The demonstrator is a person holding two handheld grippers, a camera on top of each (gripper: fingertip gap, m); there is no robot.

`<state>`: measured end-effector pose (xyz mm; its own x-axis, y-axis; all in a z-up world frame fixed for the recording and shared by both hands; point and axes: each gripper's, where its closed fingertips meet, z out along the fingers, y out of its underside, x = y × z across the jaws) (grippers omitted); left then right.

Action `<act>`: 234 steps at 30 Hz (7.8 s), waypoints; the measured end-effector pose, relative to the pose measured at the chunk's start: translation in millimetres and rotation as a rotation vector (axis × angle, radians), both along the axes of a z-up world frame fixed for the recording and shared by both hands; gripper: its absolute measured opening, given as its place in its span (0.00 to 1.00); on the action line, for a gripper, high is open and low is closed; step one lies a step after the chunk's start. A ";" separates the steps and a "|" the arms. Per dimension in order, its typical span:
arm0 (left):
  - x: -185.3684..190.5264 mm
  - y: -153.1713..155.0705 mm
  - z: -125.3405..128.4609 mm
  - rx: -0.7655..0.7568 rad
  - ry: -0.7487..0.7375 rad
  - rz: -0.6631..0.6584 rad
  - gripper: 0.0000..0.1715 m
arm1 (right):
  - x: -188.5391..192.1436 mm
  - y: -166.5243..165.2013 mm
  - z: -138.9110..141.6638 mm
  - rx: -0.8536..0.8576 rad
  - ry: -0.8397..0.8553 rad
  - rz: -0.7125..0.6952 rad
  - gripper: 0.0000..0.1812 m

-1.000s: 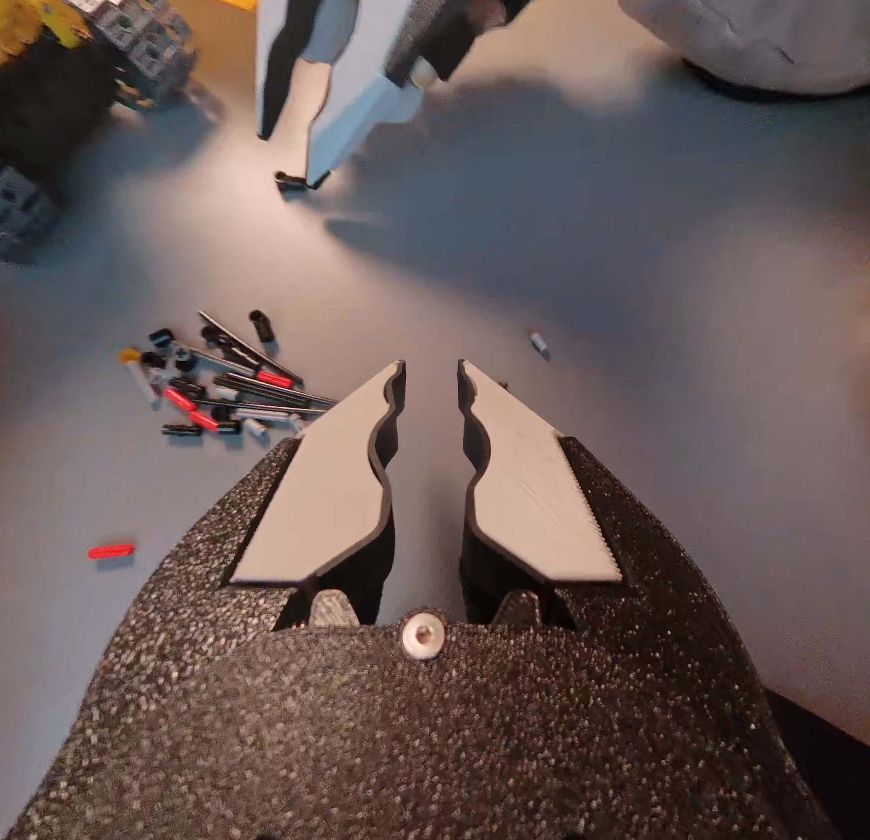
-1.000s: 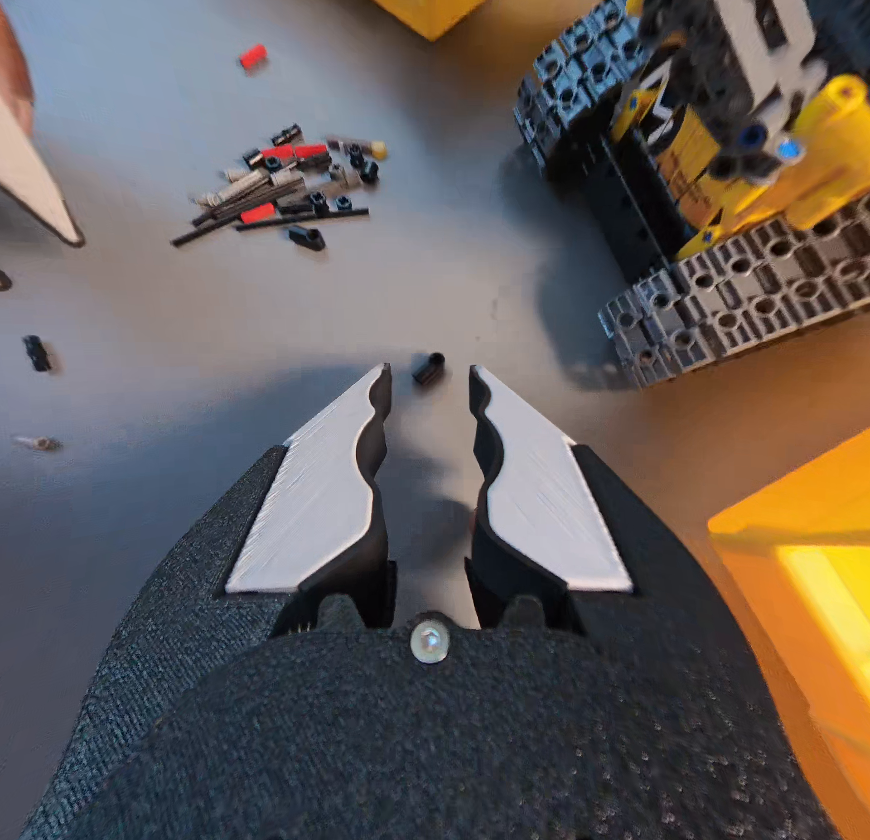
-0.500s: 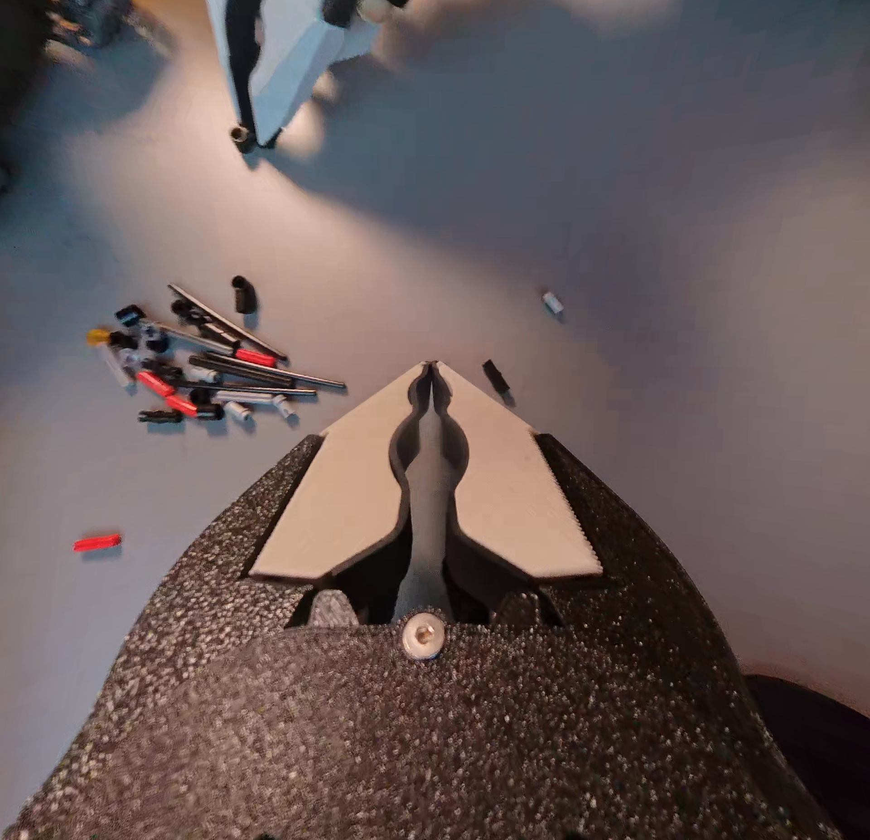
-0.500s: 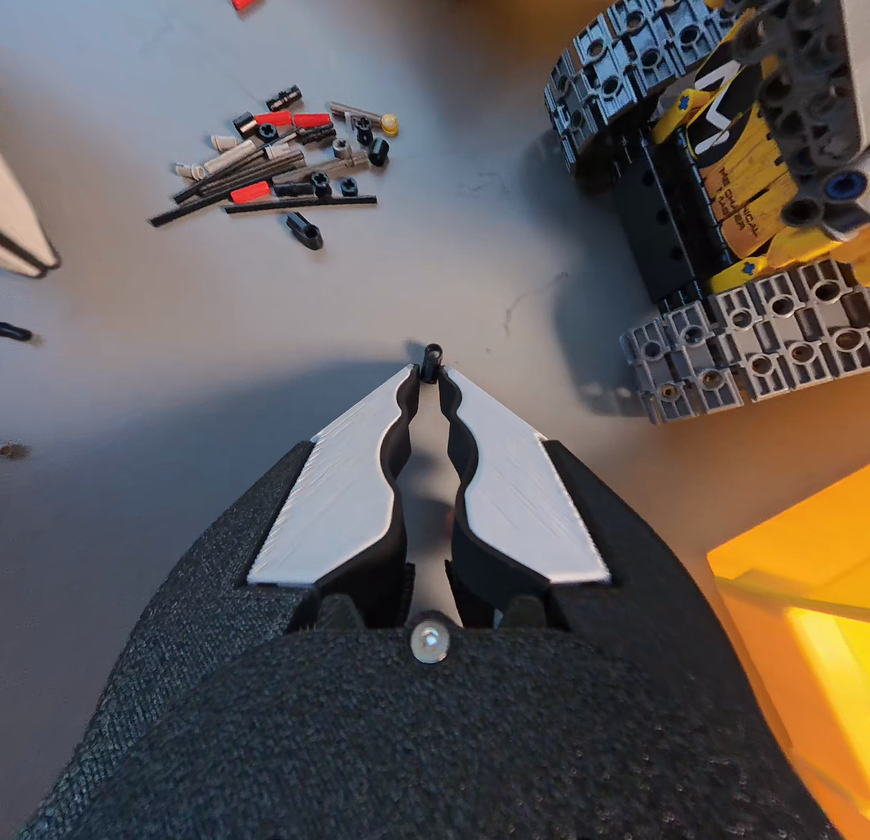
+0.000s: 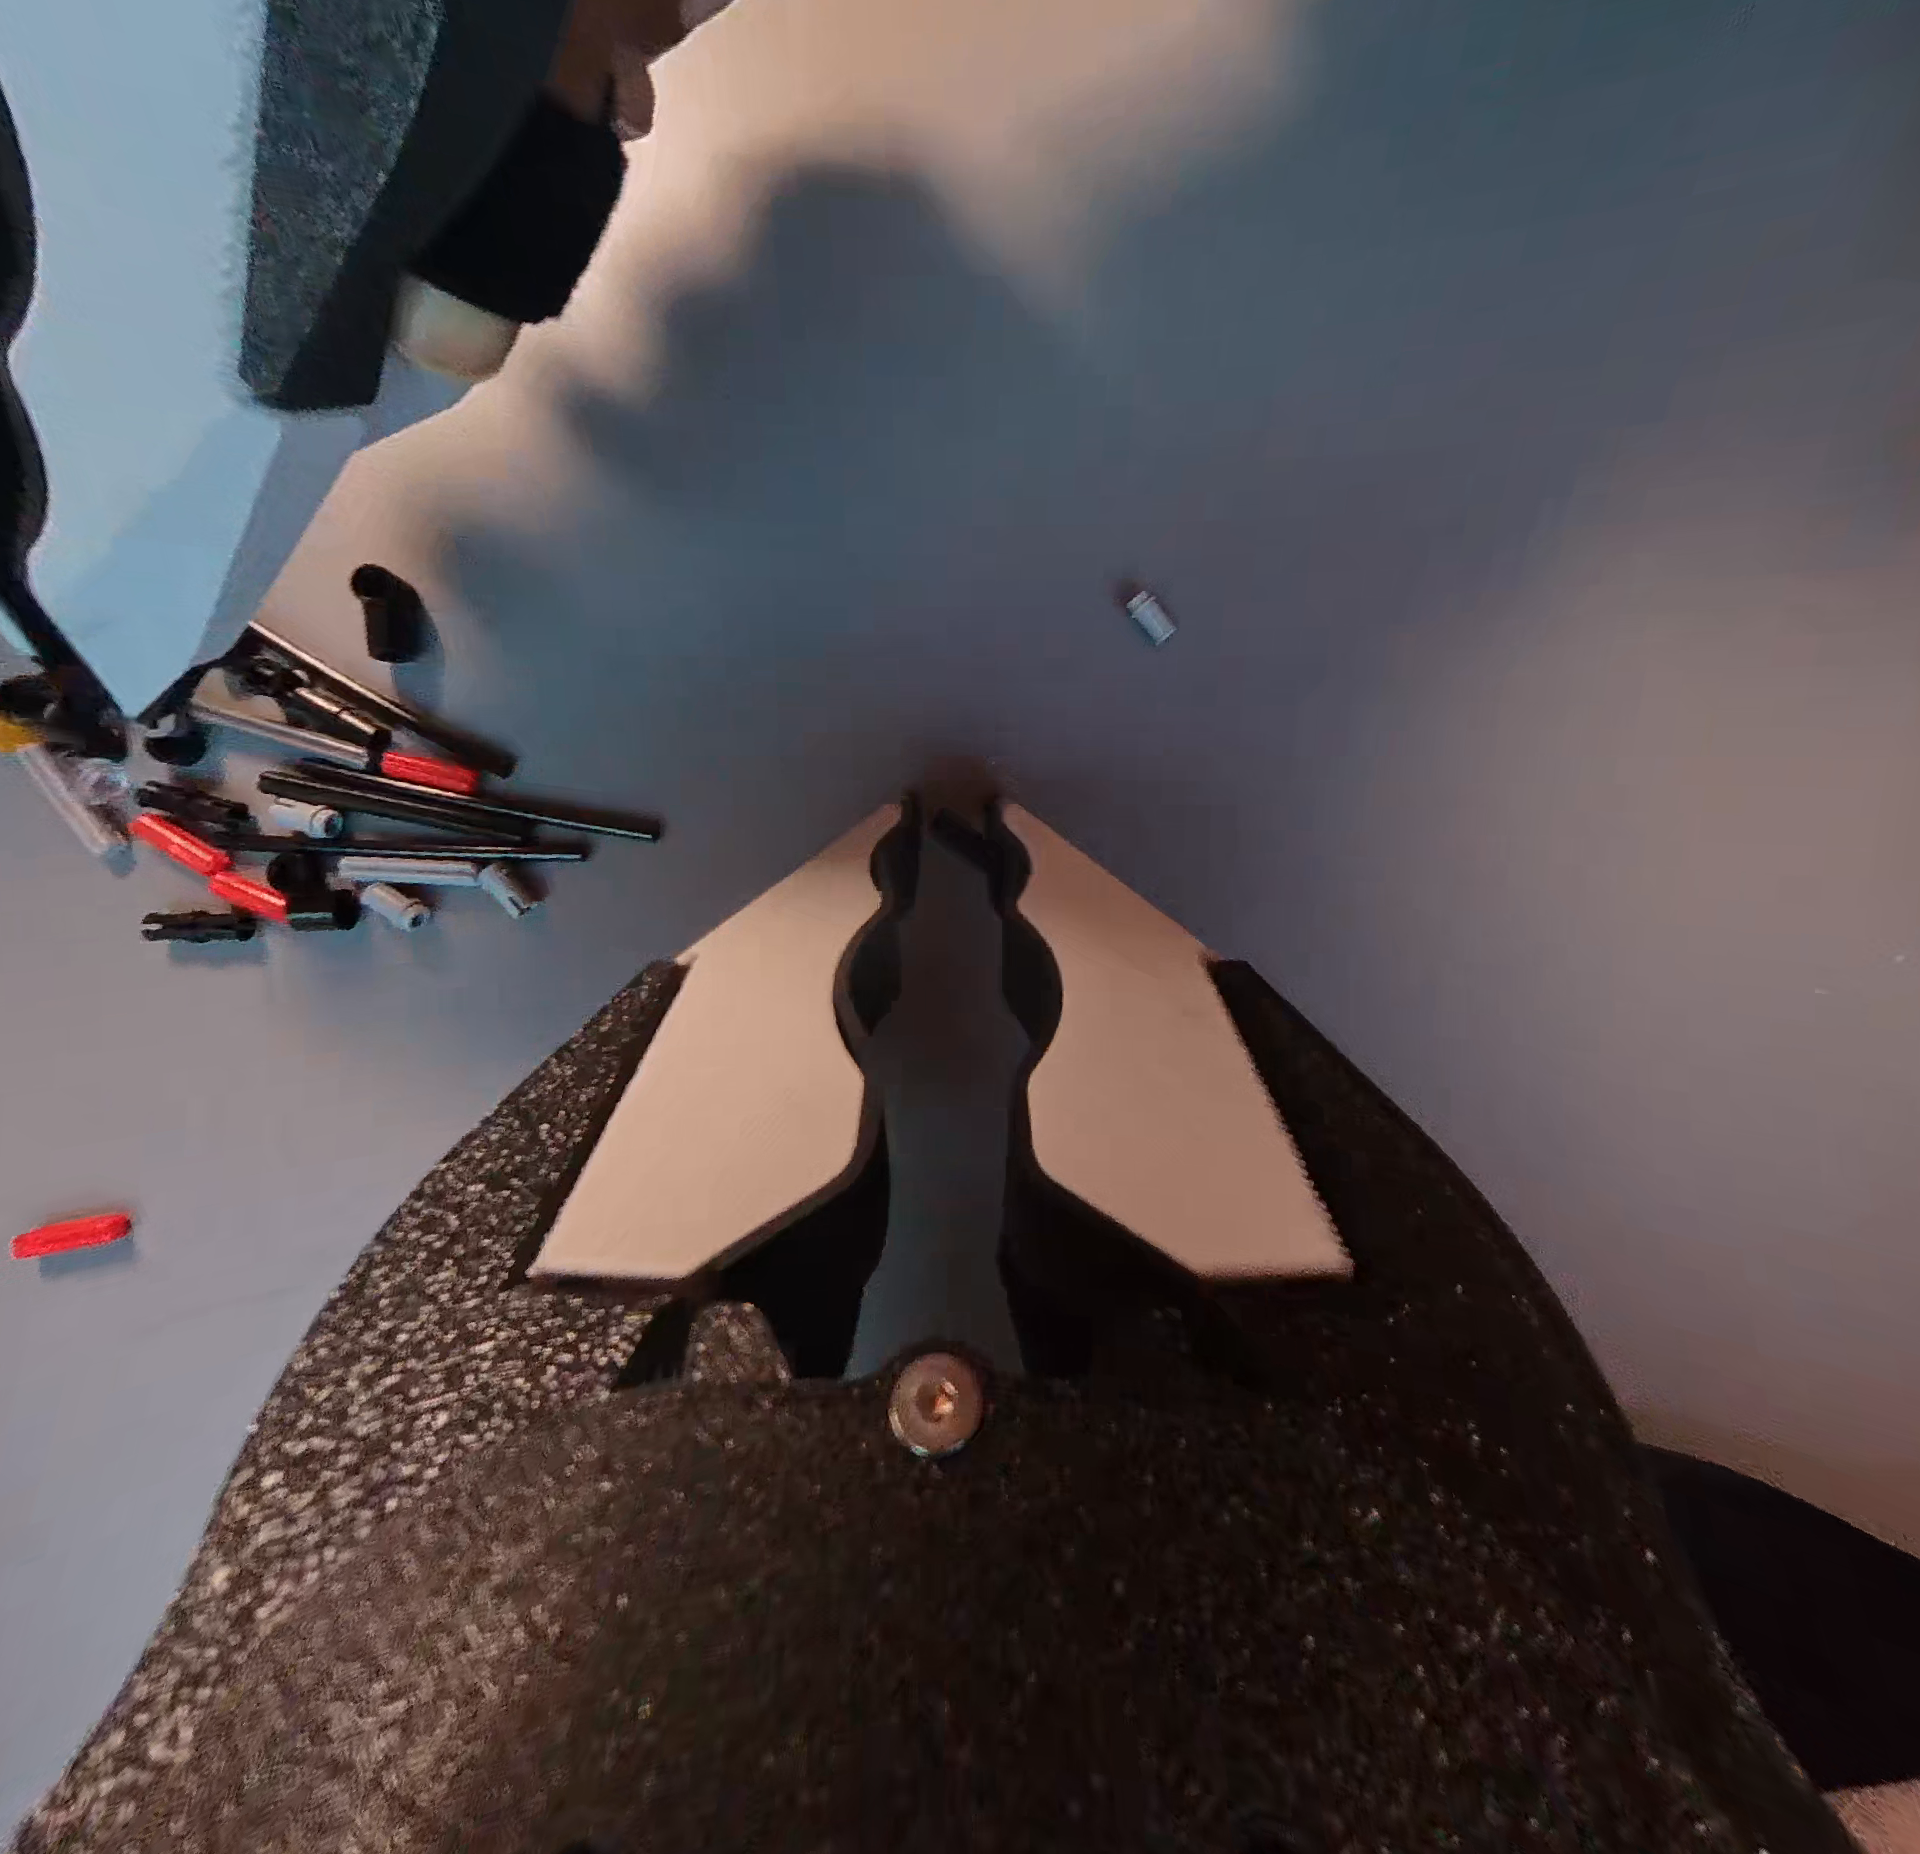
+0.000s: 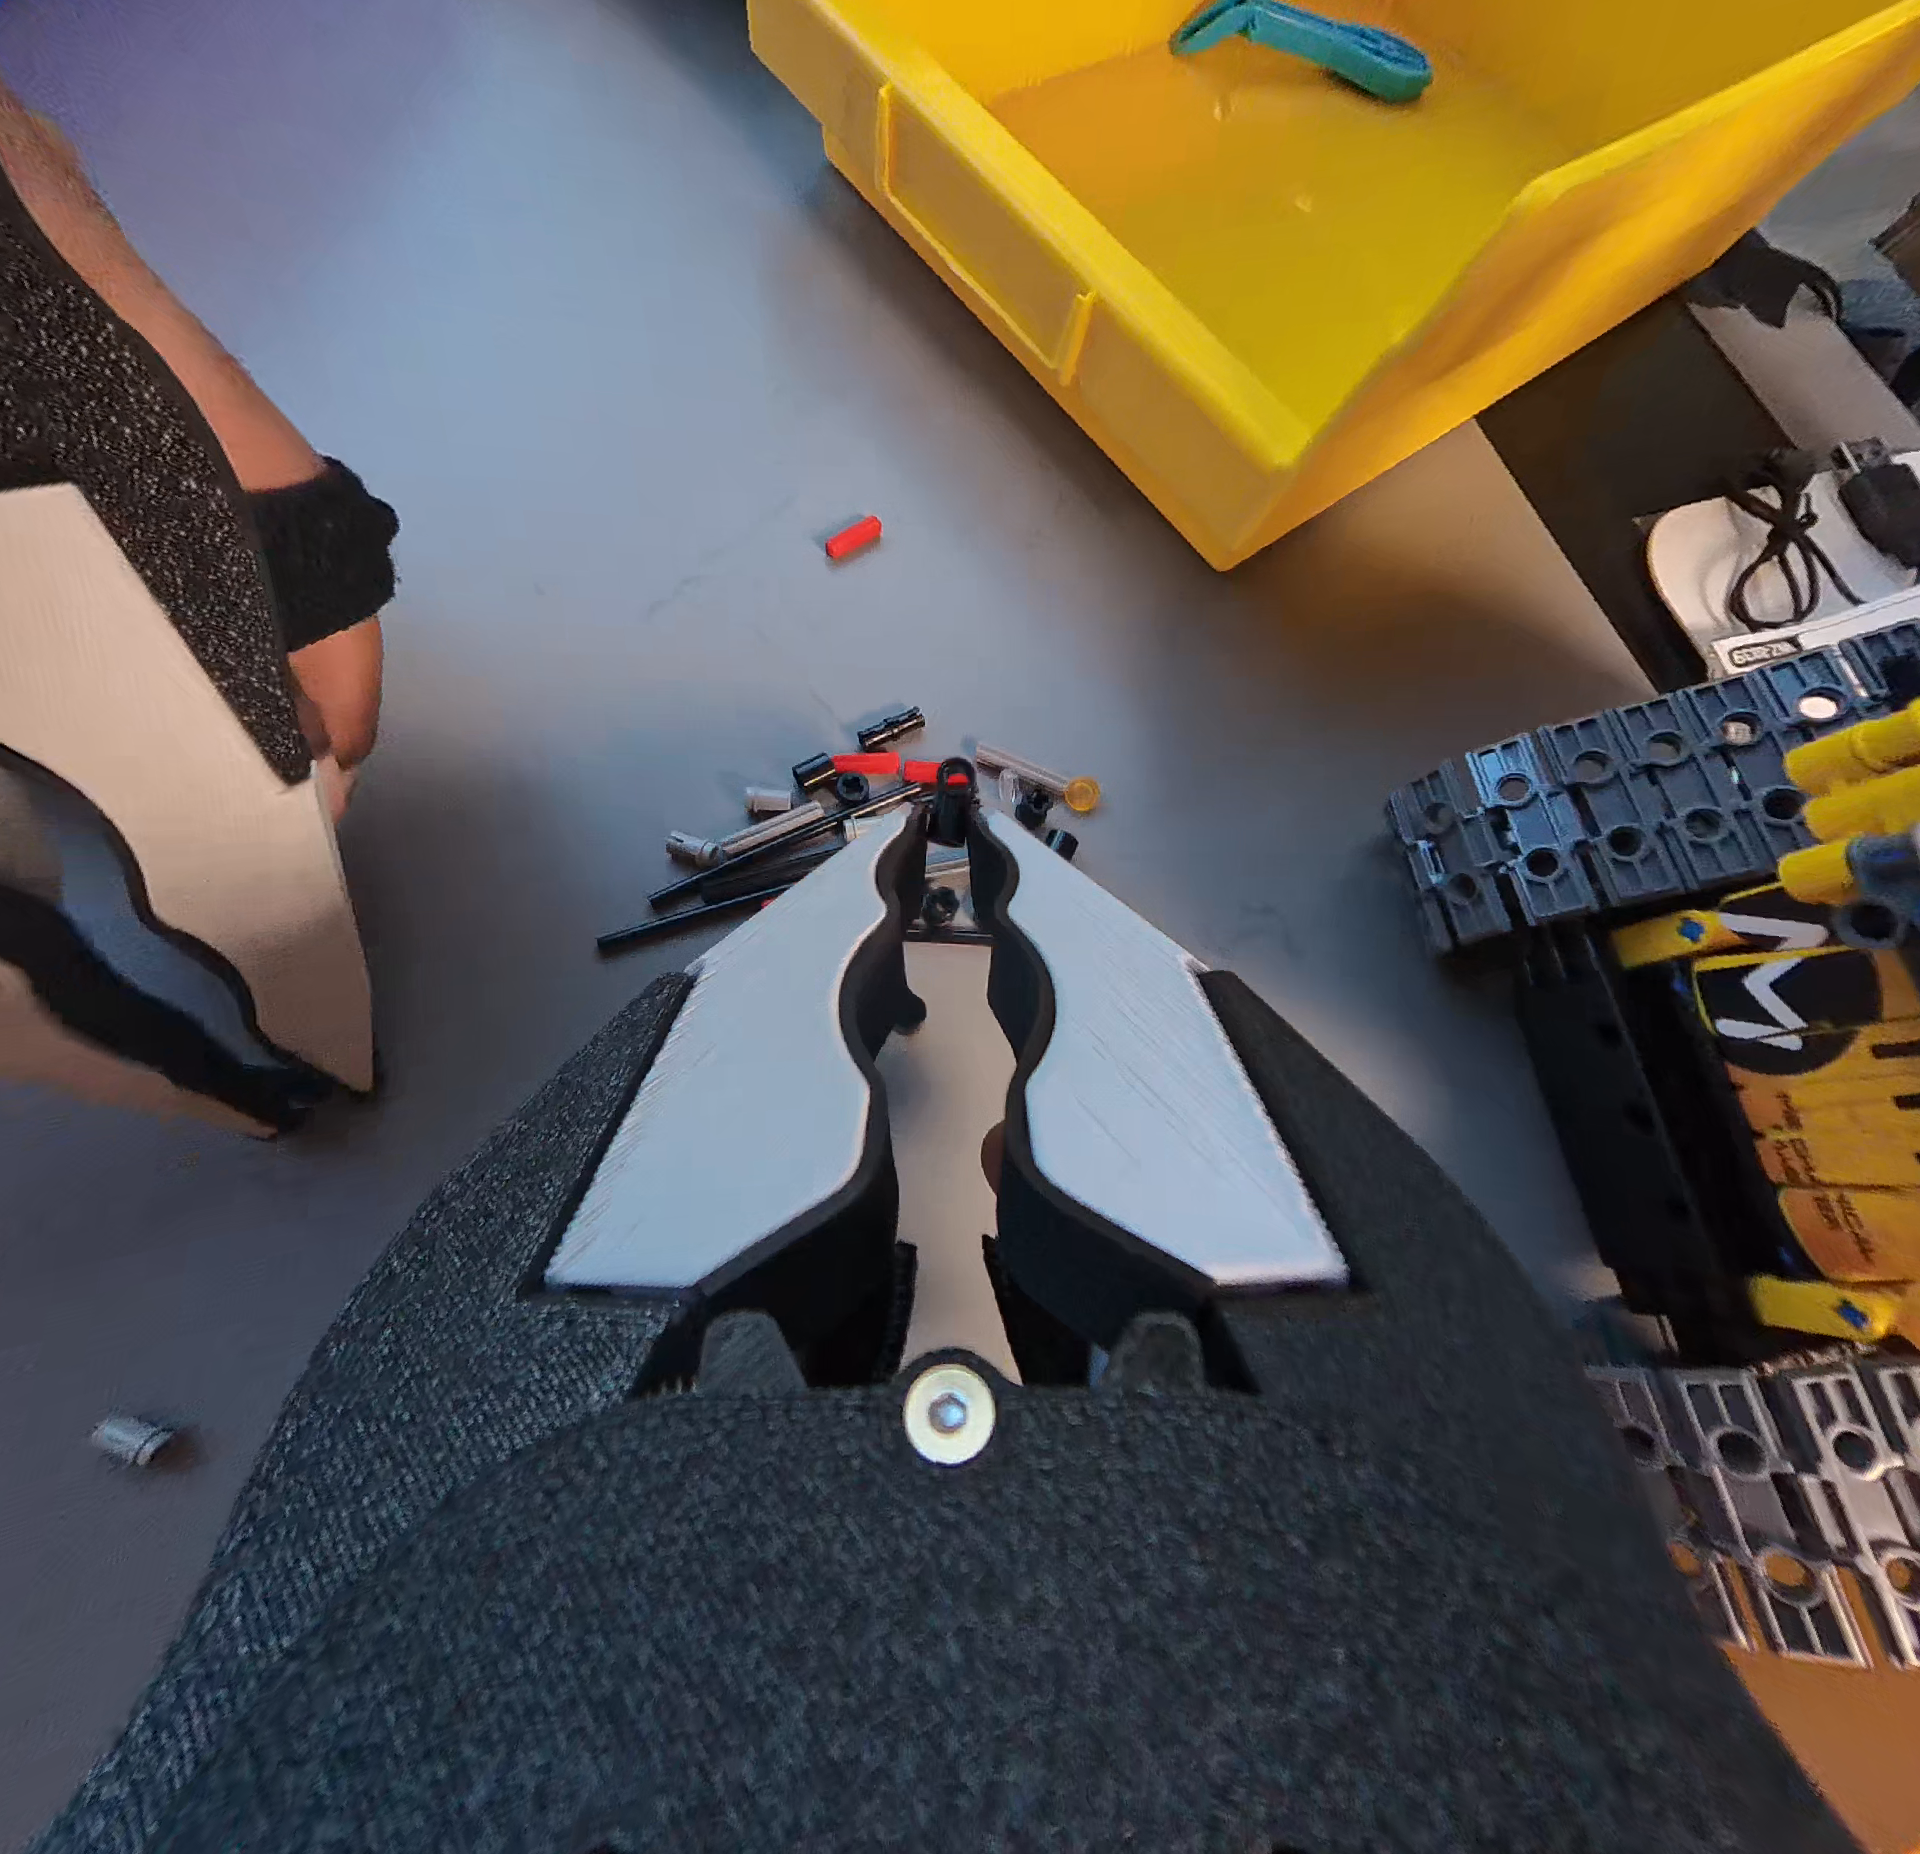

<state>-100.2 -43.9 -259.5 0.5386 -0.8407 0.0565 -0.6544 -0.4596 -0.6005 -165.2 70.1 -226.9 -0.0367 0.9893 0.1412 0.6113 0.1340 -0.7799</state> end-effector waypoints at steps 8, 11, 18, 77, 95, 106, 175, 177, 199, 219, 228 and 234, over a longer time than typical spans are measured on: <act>-17.2 27.5 11.8 0.132 -0.021 0.095 0.00 | 50.9 19.9 16.8 -0.014 0.045 -0.069 0.04; -26.5 50.9 15.5 0.199 -0.023 0.157 0.00 | 73.6 17.3 20.2 -0.064 0.069 -0.083 0.04; -2.5 10.9 37.7 0.053 -0.126 0.033 0.16 | 119.5 2.0 16.2 -0.121 0.098 -0.114 0.04; -81.5 82.4 161.7 0.930 -0.478 0.676 0.07 | 222.7 22.7 132.8 0.108 0.569 -0.364 0.04; -112.4 88.9 132.8 0.750 -0.573 0.746 0.07 | 448.8 275.8 33.0 -0.020 -0.062 -0.999 0.04; -103.7 90.7 118.9 0.714 -0.556 0.723 0.06 | 437.3 280.1 63.5 0.024 0.061 -0.996 0.10; -88.0 105.1 16.4 0.206 -0.089 0.565 0.02 | 485.9 227.5 37.5 0.034 -0.327 -0.965 0.06; -77.4 103.9 23.5 0.220 -0.134 0.533 0.11 | 488.6 233.5 28.9 0.054 -0.360 -0.974 0.14; -86.7 90.0 63.1 0.395 -0.357 0.620 0.14 | 242.0 74.7 175.2 0.182 0.749 -0.442 0.17; 8.9 17.5 54.7 0.140 -0.429 0.045 0.24 | 191.1 47.0 82.1 0.210 0.607 -0.323 0.10; 52.4 -8.3 2.7 0.107 -0.106 -0.159 0.12 | 188.3 35.4 78.2 0.281 0.553 -0.293 0.09; 51.0 -9.2 -0.4 0.146 -0.019 -0.179 0.05 | 183.1 33.3 67.6 0.287 0.500 -0.276 0.09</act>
<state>-49.2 -53.1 -259.9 0.3799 -0.9229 -0.0636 -0.7054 -0.2445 -0.6654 17.9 103.4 -159.3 0.3529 0.8732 0.3360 0.2249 0.2694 -0.9364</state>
